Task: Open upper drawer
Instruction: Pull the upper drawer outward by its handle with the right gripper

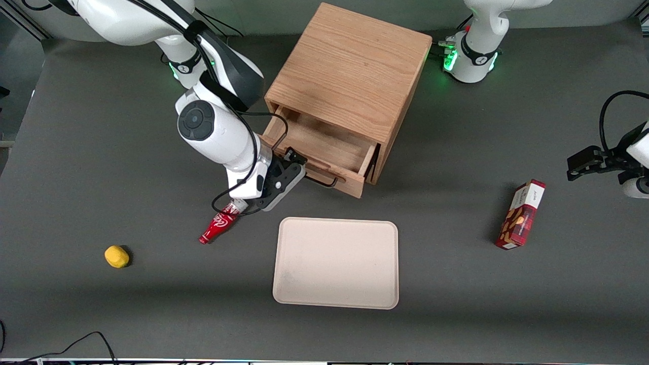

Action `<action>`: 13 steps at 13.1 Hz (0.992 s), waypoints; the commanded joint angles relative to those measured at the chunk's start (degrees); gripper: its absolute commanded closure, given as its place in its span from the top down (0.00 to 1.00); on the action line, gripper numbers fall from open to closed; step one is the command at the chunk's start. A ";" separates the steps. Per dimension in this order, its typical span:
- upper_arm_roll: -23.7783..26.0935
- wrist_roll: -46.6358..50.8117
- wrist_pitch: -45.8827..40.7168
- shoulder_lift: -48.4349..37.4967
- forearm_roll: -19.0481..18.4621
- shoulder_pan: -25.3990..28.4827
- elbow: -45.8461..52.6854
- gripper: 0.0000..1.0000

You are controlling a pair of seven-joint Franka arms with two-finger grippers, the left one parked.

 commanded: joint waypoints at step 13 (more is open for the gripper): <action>-4.57 -7.31 3.32 6.17 -4.78 -0.09 8.24 1.00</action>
